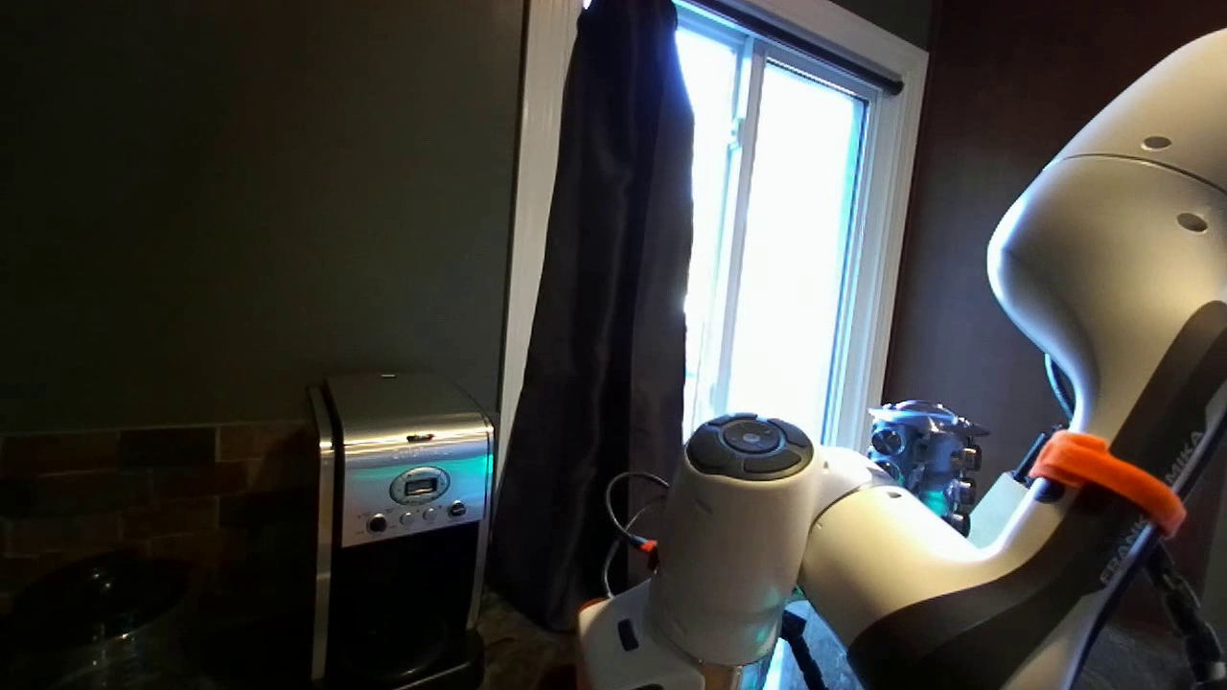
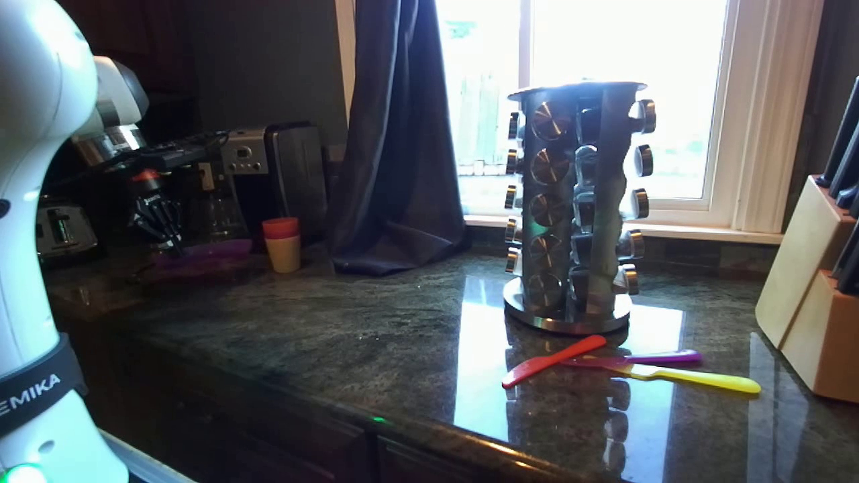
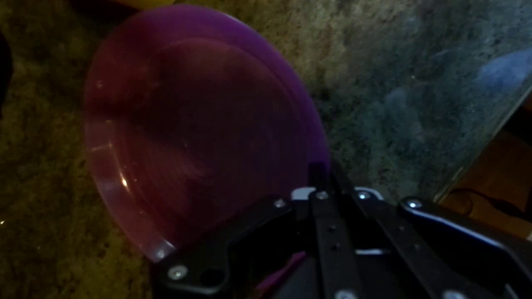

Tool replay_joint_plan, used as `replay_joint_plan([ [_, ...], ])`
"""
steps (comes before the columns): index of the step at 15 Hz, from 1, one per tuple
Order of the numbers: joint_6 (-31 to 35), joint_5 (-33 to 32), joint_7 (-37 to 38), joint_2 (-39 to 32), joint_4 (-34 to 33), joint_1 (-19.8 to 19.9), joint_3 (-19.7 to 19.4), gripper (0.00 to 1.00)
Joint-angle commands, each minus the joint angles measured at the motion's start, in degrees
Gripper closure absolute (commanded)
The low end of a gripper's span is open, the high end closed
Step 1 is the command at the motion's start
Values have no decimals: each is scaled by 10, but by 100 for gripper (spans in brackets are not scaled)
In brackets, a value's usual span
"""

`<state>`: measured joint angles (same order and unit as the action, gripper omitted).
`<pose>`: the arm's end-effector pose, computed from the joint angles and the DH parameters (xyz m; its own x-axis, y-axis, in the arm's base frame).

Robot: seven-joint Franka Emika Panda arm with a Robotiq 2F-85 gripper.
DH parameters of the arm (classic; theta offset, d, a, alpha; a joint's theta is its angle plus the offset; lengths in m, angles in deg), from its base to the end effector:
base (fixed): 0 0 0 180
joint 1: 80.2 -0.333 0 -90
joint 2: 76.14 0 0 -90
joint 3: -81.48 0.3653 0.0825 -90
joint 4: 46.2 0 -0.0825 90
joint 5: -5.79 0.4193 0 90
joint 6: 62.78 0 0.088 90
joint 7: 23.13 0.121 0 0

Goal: Move the purple plate to the left

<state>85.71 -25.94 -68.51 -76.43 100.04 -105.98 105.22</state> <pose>0.3036 0.3654 0.2749 -0.4958 0.8375 -0.2298 0.8246 0.5370 0.1779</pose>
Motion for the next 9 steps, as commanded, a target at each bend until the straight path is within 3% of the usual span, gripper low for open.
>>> replay_joint_plan([
  [1,65,-65,-9,-37,-19,9,-2,99],
  [9,143,-218,18,-129,-78,15,-50,99],
])
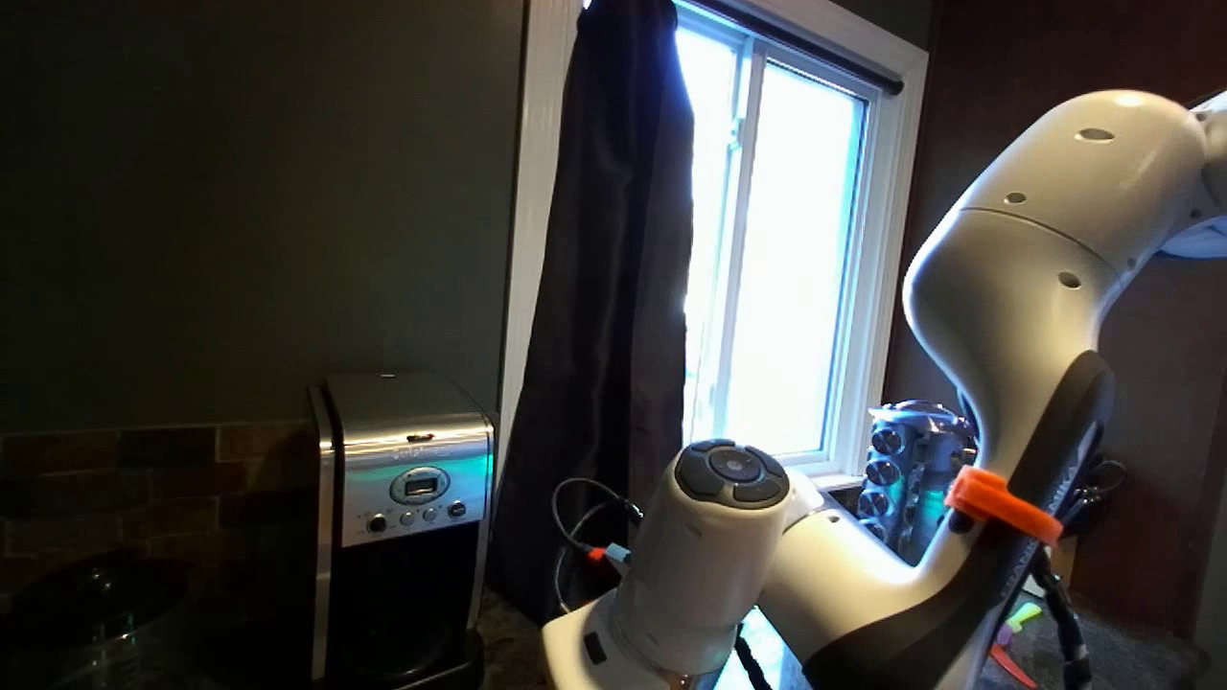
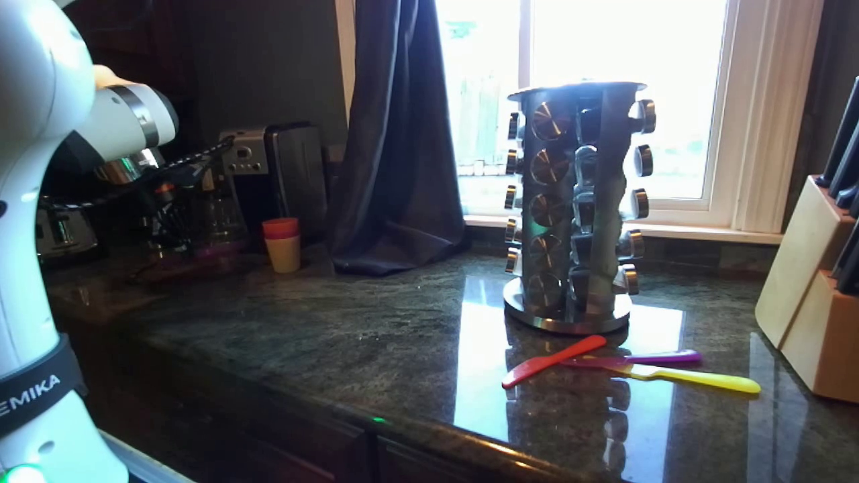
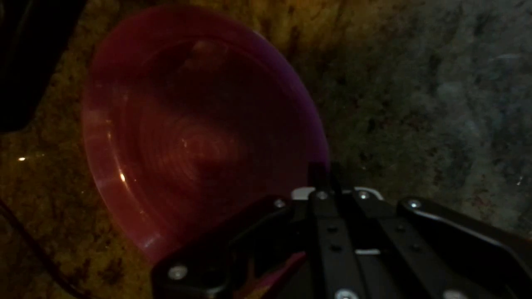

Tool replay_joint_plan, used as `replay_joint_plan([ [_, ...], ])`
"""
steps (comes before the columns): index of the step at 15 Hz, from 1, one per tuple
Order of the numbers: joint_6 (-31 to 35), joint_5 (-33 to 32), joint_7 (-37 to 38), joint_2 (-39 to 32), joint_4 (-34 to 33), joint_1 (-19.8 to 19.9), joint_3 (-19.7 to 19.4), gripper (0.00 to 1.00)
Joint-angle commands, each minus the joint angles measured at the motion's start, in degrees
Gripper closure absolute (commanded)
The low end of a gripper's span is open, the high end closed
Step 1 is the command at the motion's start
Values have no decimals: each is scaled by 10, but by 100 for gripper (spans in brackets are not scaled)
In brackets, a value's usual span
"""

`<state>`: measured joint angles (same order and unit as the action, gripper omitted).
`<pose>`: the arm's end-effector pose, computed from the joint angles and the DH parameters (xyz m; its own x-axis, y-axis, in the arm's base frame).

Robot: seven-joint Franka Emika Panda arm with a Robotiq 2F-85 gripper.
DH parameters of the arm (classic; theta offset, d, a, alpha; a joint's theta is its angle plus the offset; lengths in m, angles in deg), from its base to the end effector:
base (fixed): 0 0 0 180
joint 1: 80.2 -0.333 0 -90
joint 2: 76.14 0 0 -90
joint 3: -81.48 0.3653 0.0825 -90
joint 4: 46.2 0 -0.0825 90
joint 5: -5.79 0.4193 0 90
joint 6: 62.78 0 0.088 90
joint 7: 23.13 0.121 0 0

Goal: Move the purple plate to the left

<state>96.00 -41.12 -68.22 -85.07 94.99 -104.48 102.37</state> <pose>0.3411 0.3861 0.2531 -0.6397 0.7420 -0.2008 0.6924 0.6696 0.2686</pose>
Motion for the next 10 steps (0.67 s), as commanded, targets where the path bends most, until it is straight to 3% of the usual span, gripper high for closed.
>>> replay_joint_plan([
  [1,63,-90,17,-54,-34,0,-31,99],
  [5,146,-145,-3,-104,-65,2,-58,99],
  [10,172,-160,-11,-162,-107,-1,-82,99],
])
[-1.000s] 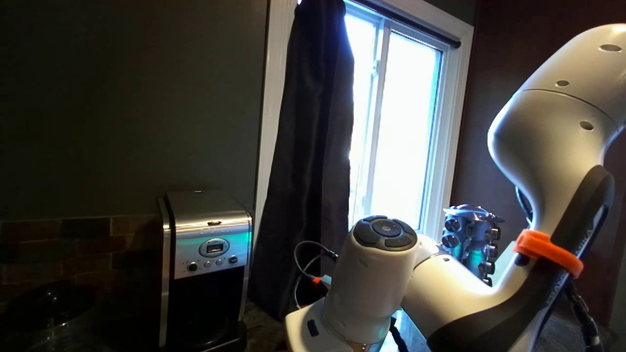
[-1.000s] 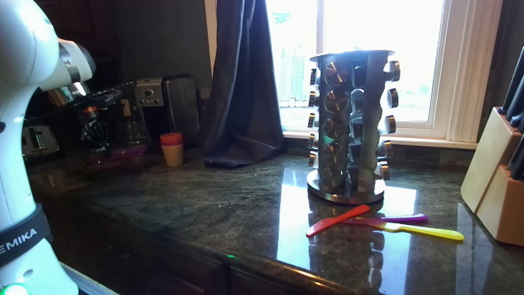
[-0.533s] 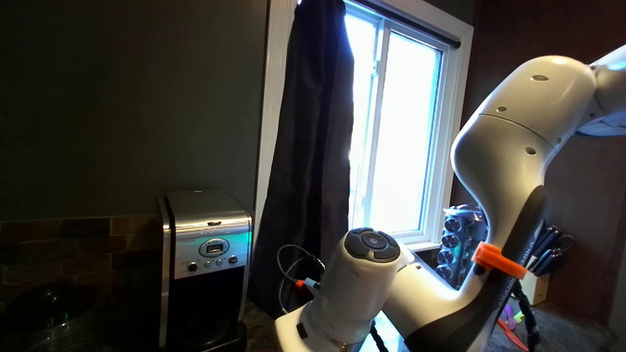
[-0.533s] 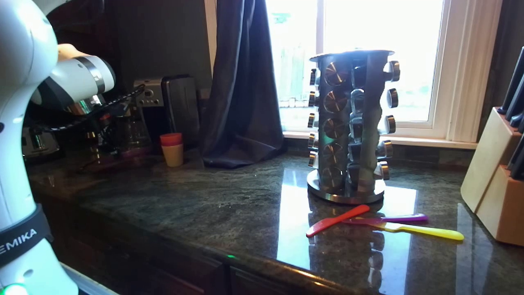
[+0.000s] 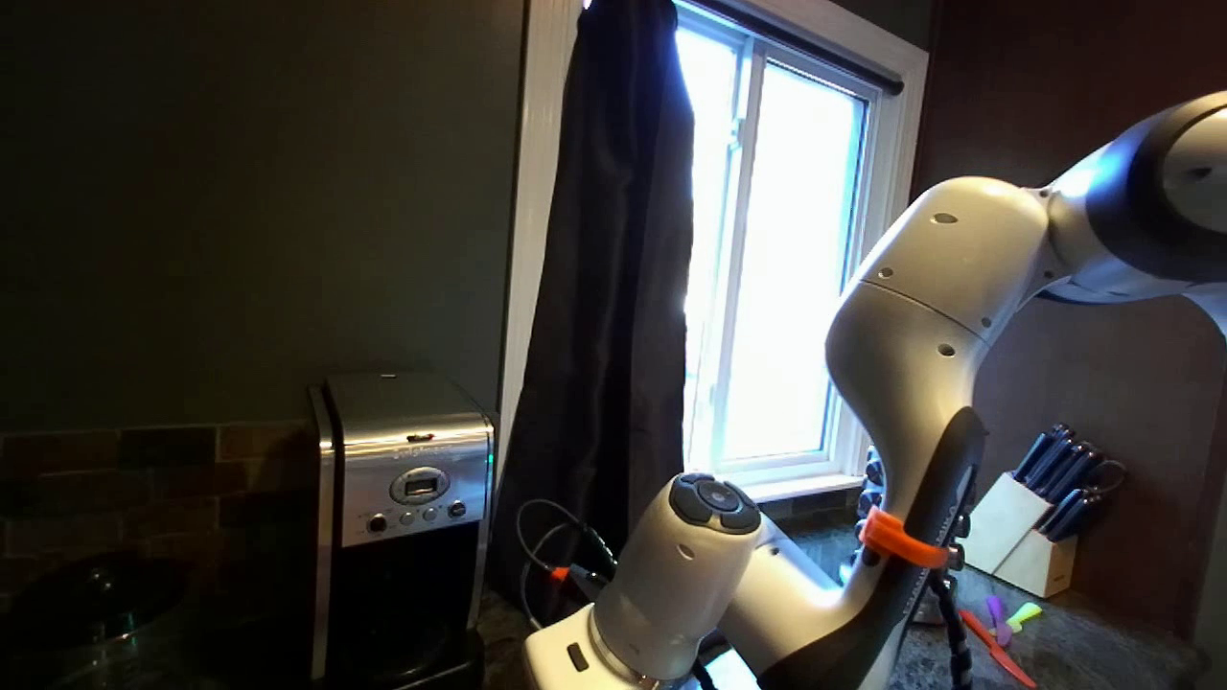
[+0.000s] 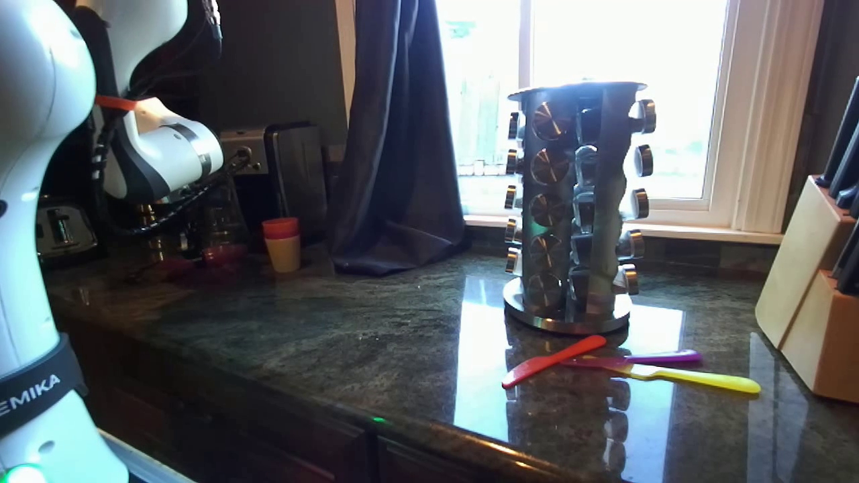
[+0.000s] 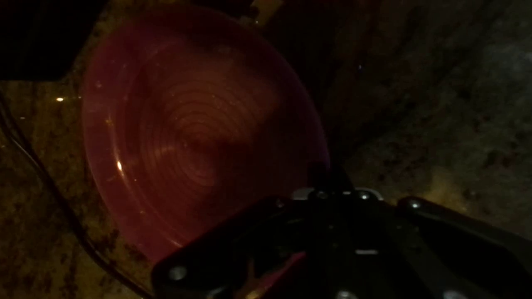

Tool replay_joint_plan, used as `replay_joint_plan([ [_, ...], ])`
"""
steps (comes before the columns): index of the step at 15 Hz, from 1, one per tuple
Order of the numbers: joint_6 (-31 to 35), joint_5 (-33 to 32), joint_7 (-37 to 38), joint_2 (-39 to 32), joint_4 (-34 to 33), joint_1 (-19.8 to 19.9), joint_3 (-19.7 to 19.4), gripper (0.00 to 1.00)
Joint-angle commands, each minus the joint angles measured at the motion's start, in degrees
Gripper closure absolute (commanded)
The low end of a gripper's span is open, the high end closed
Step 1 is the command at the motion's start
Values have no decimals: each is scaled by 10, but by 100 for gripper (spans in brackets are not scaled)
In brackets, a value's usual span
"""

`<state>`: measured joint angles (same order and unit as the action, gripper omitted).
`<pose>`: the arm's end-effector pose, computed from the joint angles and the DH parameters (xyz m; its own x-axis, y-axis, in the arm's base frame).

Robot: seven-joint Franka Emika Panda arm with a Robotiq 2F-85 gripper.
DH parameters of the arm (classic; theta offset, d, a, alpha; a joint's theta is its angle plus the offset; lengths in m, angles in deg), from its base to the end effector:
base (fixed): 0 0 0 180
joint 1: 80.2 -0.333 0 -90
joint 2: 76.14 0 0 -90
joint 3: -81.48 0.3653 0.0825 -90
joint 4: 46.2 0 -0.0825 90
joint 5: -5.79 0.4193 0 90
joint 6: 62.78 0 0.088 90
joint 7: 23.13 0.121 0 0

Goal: Move the purple plate to the left

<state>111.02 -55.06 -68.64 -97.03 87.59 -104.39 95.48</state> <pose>0.3922 0.3941 0.2109 -0.7639 0.6361 -0.1088 0.5623 0.7388 0.3714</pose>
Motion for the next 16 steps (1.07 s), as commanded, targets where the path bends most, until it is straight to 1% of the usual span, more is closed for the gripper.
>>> replay_joint_plan([
  [1,23,-26,-5,-51,-42,-5,-19,99],
  [2,29,-34,-4,-60,-51,-7,-25,99],
  [7,56,-40,-19,-90,-73,-3,-32,99],
  [8,59,-37,-26,-91,-73,0,-28,71],
  [9,58,-37,-27,-90,-74,-2,-30,70],
  [12,32,-37,-20,-73,-66,-16,-33,49],
  [13,21,-34,-20,-66,-62,-18,-31,41],
  [14,5,-26,-21,-57,-54,-20,-25,34],
  [15,-29,-23,-9,-48,-47,1,6,27],
  [16,-53,-20,2,-36,-43,-4,8,19],
])
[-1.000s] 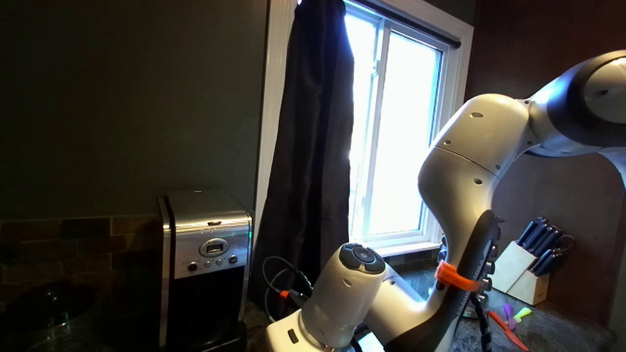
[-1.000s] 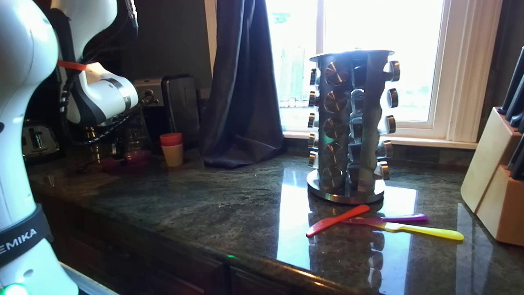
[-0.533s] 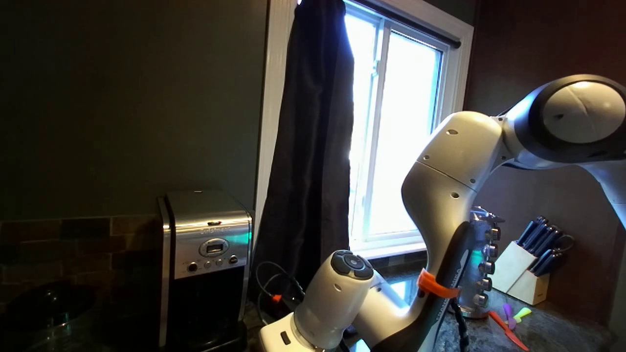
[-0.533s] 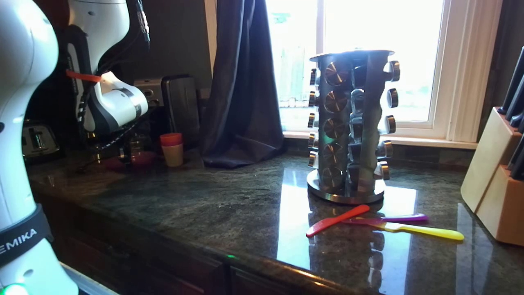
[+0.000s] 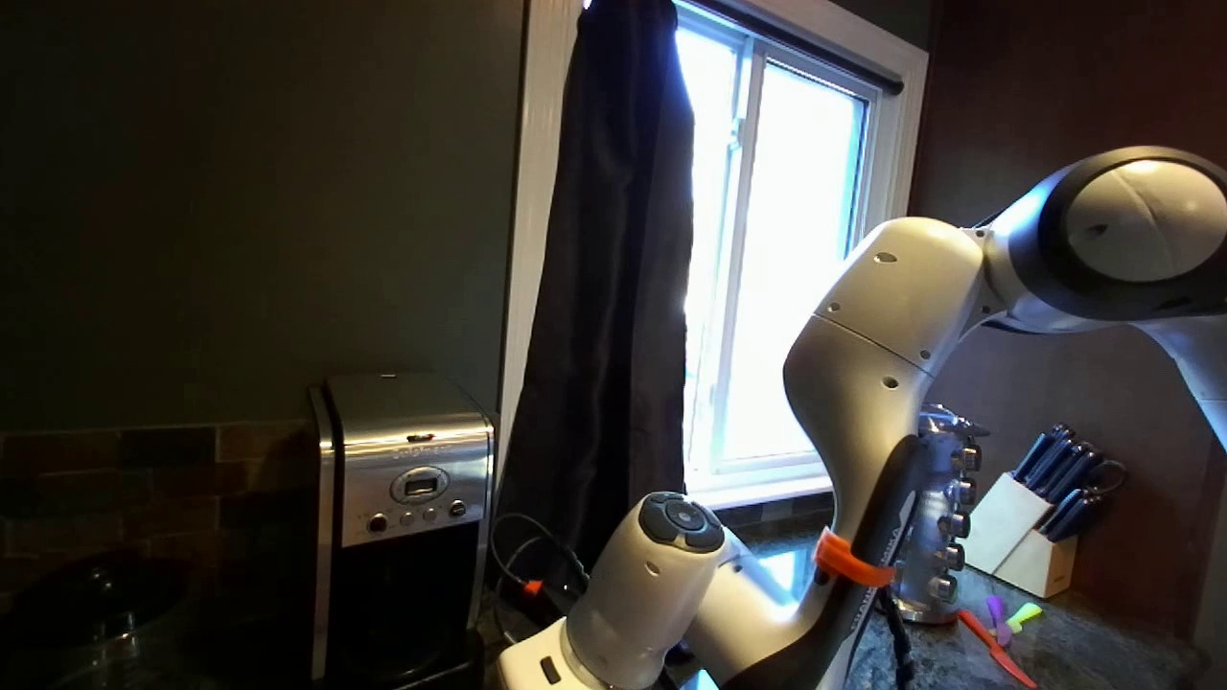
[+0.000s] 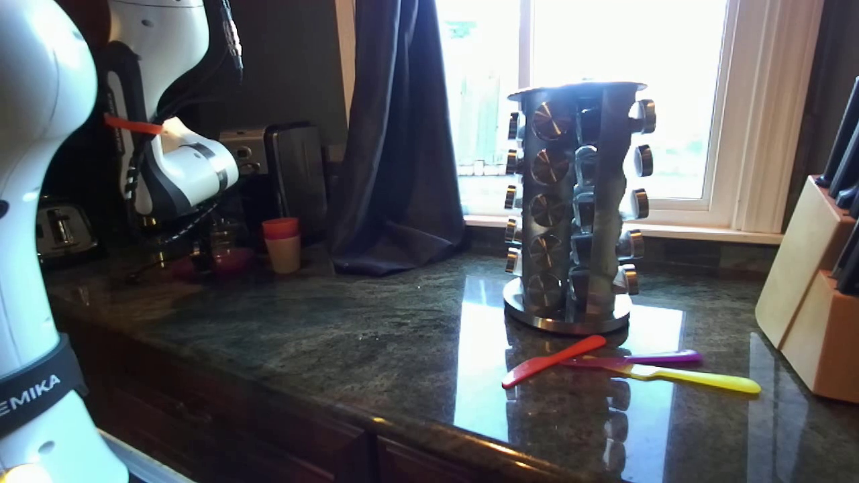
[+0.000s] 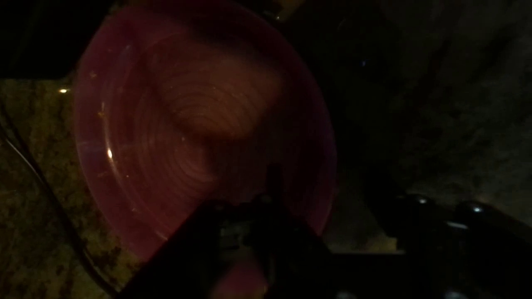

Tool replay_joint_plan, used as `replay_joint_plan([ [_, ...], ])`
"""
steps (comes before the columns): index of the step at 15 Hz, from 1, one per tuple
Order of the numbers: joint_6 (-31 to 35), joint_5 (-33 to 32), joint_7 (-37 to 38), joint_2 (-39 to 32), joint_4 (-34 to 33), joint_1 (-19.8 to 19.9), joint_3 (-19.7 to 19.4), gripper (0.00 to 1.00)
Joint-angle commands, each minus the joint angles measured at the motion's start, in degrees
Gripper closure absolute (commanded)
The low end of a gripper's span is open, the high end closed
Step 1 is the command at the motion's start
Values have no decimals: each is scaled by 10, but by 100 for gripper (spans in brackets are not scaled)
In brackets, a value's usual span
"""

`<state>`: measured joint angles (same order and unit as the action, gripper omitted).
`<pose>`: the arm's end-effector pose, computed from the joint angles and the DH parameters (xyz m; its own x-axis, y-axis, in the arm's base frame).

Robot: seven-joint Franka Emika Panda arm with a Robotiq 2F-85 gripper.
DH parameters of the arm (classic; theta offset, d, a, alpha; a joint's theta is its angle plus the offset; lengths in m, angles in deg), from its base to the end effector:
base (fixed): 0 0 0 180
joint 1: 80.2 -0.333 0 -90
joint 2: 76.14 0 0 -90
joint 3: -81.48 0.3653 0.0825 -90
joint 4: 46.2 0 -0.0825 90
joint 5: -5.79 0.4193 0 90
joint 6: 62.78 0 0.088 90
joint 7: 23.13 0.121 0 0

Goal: Move the purple plate to the left

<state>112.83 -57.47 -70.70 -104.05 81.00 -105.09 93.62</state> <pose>0.4235 0.4086 0.1839 -0.7962 0.5956 -0.1069 0.5198 0.7636 0.3829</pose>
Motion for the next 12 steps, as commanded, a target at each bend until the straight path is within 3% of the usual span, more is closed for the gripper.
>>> replay_joint_plan([
  [1,-99,12,33,50,32,2,39,12],
  [2,-123,21,49,64,39,2,49,3],
  [3,-144,35,64,78,48,5,63,0],
  [7,-183,115,145,155,92,17,104,0],
  [12,-149,350,99,235,173,75,159,0],
])
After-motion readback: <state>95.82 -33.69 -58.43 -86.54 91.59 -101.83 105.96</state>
